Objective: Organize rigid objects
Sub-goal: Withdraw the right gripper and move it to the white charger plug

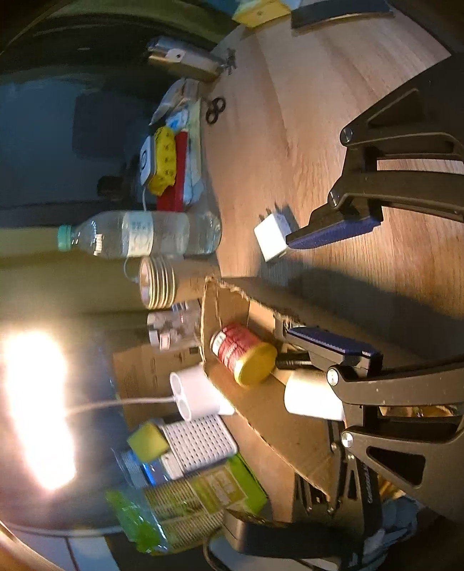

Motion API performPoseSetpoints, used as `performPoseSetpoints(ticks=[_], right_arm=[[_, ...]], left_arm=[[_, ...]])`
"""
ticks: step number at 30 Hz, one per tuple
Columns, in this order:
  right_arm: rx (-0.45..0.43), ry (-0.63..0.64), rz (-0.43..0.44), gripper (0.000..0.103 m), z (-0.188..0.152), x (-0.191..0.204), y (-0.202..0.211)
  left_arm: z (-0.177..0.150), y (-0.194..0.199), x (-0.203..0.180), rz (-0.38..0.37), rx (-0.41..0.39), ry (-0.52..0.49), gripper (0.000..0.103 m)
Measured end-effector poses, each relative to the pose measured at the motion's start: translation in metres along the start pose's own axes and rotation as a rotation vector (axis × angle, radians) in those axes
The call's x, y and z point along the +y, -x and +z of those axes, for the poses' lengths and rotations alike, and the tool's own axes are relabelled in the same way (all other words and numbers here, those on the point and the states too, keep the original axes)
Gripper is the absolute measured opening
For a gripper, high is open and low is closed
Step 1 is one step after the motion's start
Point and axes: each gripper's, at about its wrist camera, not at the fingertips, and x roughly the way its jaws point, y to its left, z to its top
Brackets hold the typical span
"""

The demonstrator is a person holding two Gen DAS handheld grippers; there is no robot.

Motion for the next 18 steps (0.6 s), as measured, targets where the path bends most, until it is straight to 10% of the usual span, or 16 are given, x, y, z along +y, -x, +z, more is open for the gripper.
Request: performPoseSetpoints(ticks=[18], right_arm=[[0.052, -0.035, -0.078, 0.058, 0.008, -0.029, -0.035]], left_arm=[[0.0, 0.0, 0.0, 0.0, 0.0, 0.0, 0.032]])
